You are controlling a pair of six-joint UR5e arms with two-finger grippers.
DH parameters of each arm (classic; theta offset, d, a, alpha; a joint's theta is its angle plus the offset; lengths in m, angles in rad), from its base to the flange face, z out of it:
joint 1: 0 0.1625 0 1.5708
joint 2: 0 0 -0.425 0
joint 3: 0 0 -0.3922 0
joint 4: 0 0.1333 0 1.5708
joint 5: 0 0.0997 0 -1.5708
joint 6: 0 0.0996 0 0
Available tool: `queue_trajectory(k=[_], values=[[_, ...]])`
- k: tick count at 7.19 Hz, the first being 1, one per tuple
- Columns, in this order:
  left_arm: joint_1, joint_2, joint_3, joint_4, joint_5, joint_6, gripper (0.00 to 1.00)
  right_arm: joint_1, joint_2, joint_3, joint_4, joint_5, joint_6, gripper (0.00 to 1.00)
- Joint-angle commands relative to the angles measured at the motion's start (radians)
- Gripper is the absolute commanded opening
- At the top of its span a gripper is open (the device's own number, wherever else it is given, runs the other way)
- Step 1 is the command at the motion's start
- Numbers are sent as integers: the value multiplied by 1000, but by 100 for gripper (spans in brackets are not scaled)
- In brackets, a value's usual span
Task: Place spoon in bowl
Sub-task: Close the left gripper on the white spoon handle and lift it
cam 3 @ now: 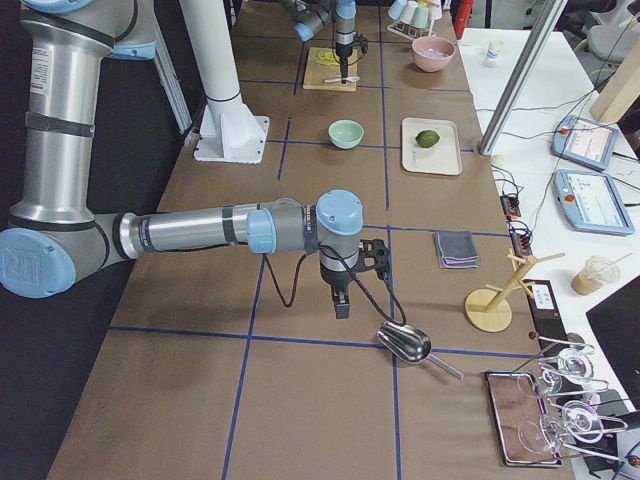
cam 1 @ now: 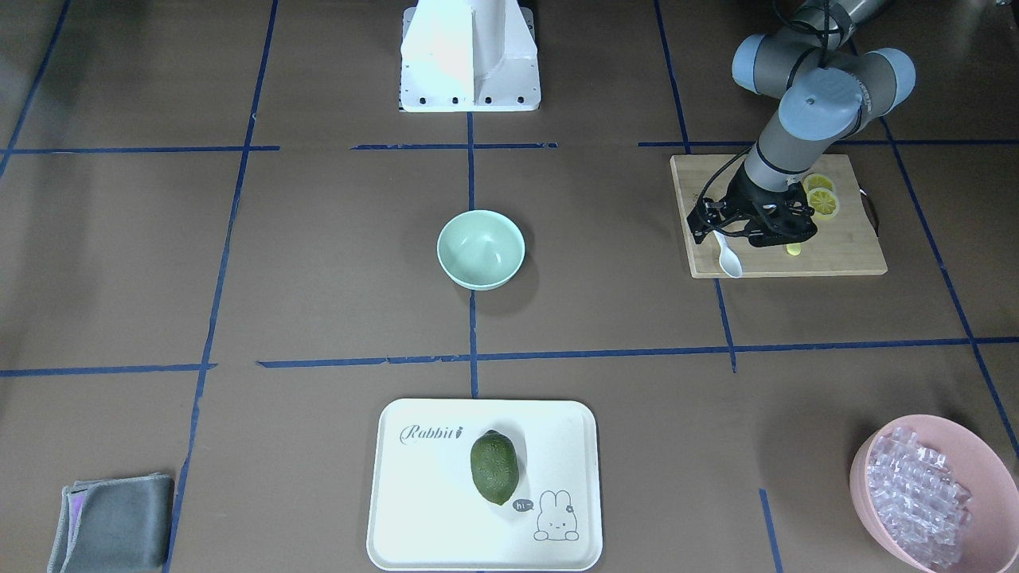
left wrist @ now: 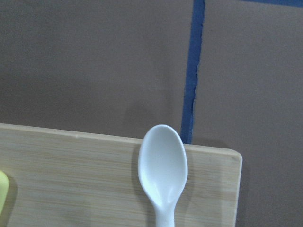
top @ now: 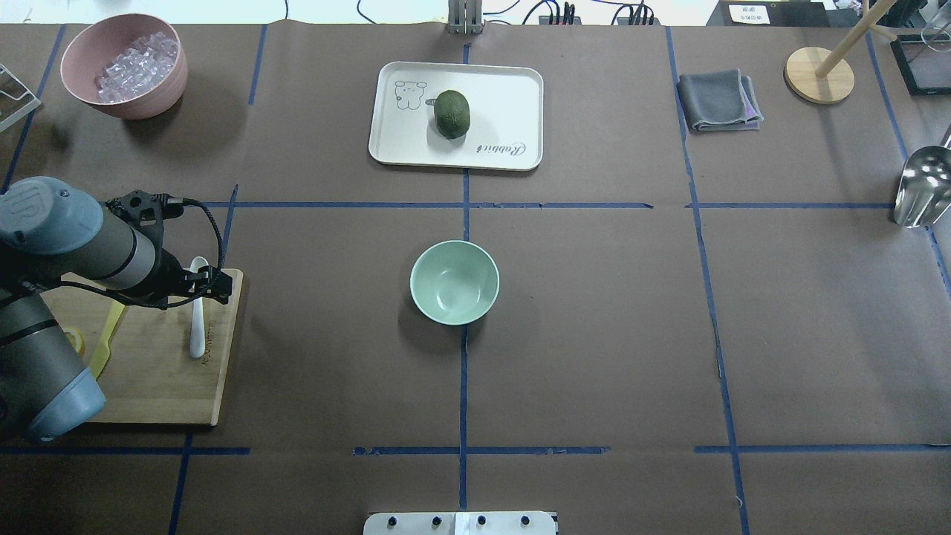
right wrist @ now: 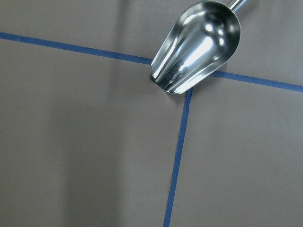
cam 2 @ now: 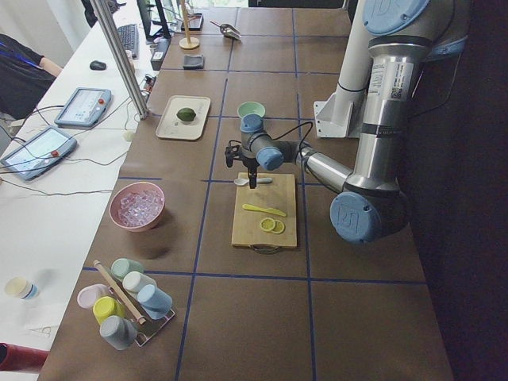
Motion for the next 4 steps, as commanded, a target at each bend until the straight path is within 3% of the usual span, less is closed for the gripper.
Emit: queue_trajectory(k=[1, 2, 3, 4], values=[[2, 2, 0, 2, -2, 0, 55, 0, 0, 0, 0, -1, 0, 100], [2, 2, 0, 2, -8, 0, 28, 0, 0, 0, 0, -1, 0, 100], [2, 2, 0, 2, -6, -1, 14, 0, 0, 0, 0, -1, 0, 100], [2, 2, 0, 2, -6, -1, 7, 0, 0, -2, 0, -1, 0, 100]])
